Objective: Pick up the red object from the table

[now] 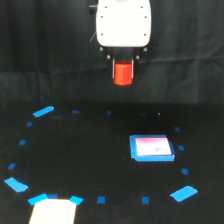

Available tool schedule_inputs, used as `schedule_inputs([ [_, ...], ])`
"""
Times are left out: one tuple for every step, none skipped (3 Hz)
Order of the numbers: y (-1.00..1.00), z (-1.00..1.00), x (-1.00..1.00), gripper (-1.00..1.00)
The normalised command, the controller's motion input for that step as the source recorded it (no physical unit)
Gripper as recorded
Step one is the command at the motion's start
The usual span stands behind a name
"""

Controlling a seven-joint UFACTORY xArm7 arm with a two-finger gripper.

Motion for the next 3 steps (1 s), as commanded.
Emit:
schedule_inputs([
  [-0.21, -0.06, 0.2, -0.78],
  [-0.2, 0.85, 0.07, -1.0],
  [-0.03, -0.28, 0.14, -0.75],
])
